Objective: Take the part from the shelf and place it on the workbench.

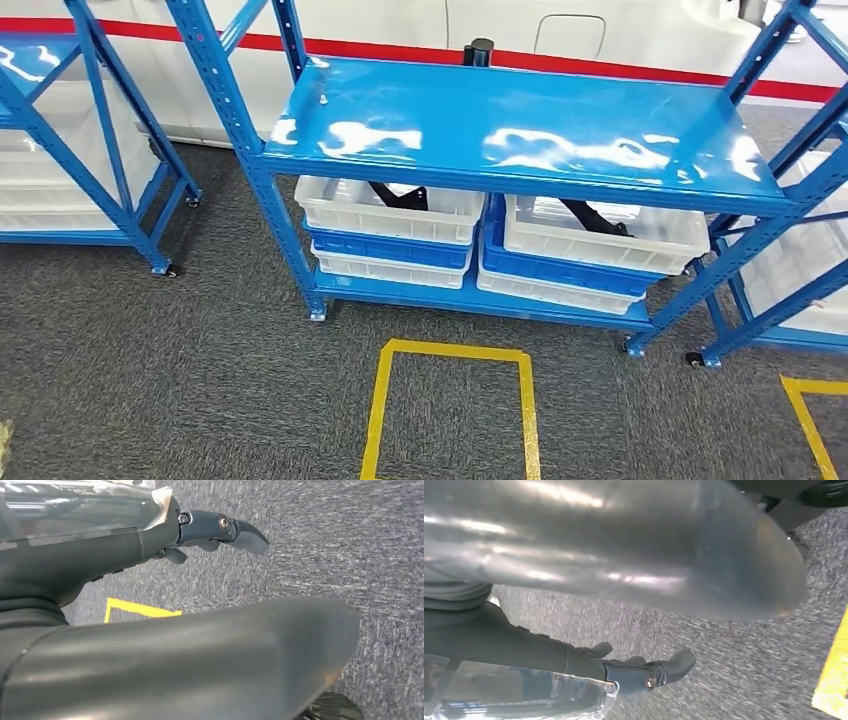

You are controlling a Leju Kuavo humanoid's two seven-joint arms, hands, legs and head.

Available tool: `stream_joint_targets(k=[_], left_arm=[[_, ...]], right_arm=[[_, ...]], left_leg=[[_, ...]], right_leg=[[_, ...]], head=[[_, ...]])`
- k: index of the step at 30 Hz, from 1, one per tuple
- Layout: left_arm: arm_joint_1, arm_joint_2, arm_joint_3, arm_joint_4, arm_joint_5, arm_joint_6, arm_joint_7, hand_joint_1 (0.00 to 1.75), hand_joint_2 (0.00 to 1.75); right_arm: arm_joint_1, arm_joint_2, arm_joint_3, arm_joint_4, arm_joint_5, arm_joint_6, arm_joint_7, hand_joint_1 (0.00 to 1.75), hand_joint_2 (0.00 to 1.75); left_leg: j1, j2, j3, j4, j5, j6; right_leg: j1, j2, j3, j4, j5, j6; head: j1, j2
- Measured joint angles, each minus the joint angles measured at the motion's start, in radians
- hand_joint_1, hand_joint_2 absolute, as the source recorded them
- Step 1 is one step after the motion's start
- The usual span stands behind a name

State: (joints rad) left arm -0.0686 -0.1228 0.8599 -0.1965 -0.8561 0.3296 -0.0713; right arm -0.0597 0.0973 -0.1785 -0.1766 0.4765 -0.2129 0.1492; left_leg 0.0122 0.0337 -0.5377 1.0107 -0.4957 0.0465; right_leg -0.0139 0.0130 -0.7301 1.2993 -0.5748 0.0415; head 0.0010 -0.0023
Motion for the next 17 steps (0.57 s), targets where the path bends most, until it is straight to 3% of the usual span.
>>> stream_joint_targets(k=[1,2,4,6,9,11,13,14,15,17], left_arm=[[0.000,0.000,0.000,0.000,0.000,0.000,0.000,0.00,0.00],[0.000,-0.001,0.000,0.000,0.000,-0.001,0.000,0.00,0.00],[-0.001,-0.002,0.000,0.000,0.000,-0.002,0.000,0.00,0.00],[-0.001,-0.001,0.000,0.000,-0.001,-0.002,0.000,0.00,0.00],[-0.004,-0.001,0.000,0.000,-0.002,-0.002,0.000,0.00,0.00],[-0.006,-0.002,0.000,0.000,-0.002,-0.001,-0.001,0.00,0.00],[-0.004,-0.002,0.000,0.000,-0.003,-0.001,-0.001,0.00,0.00],[-0.002,-0.003,0.001,0.000,-0.002,-0.001,-0.001,0.00,0.00],[0.000,-0.003,0.002,0.000,-0.002,0.000,-0.001,0.00,0.00],[0.002,-0.003,0.003,0.000,-0.001,0.001,-0.001,0.00,0.00]], right_arm=[[0.002,0.000,0.000,0.000,0.000,0.000,0.000,0.00,0.00],[0.003,-0.001,0.000,0.000,0.000,0.000,0.000,0.00,0.00],[0.002,-0.003,0.000,0.000,0.000,0.000,0.000,0.00,0.00],[-0.001,-0.003,0.000,0.000,0.000,0.000,0.000,0.00,0.00],[0.000,-0.002,0.000,0.000,0.002,-0.001,-0.003,0.00,0.00],[0.001,-0.002,0.000,0.000,0.008,-0.006,-0.008,0.00,0.00],[0.001,-0.002,0.000,0.000,0.014,-0.011,-0.011,0.00,0.00],[0.001,-0.002,0.000,0.000,0.016,-0.012,-0.012,0.00,0.00],[0.001,-0.002,0.000,0.000,0.018,-0.013,-0.013,0.00,0.00],[0.003,-0.002,0.000,0.000,0.020,-0.015,-0.014,0.00,0.00]], left_leg=[[0.000,0.012,0.001,0.000,-0.001,-0.001],[0.000,0.024,0.002,0.000,-0.003,-0.003],[-0.002,0.044,0.009,0.001,-0.009,-0.011],[-0.008,0.062,0.017,0.001,-0.016,-0.022],[-0.006,0.079,0.028,0.000,-0.023,-0.036],[-0.001,0.039,0.011,0.046,-0.058,-0.045],[0.002,-0.014,-0.049,0.171,-0.124,-0.051],[0.002,-0.026,-0.085,0.238,-0.150,-0.052],[0.002,-0.031,-0.111,0.282,-0.159,-0.052],[0.002,-0.033,-0.123,0.291,-0.140,-0.050]], right_leg=[[-0.001,-0.004,0.006,-0.008,0.008,0.007],[-0.002,-0.013,0.034,-0.057,0.029,0.016],[-0.002,-0.057,0.115,-0.202,0.079,0.026],[0.002,-0.085,0.156,-0.276,0.104,0.018],[0.000,-0.059,0.156,-0.280,0.109,-0.001],[-0.008,-0.042,0.157,-0.282,0.112,-0.016],[-0.010,-0.029,0.156,-0.283,0.113,-0.028],[-0.008,-0.023,0.156,-0.283,0.113,-0.032],[-0.007,-0.016,0.155,-0.283,0.113,-0.033],[-0.005,-0.007,0.157,-0.283,0.113,-0.033]], head=[[0.000,0.000],[0.000,0.000],[0.001,0.000],[-0.001,0.000],[-0.004,0.000],[-0.007,0.000],[-0.011,0.000],[-0.011,0.000],[-0.012,0.000],[-0.011,0.000]])
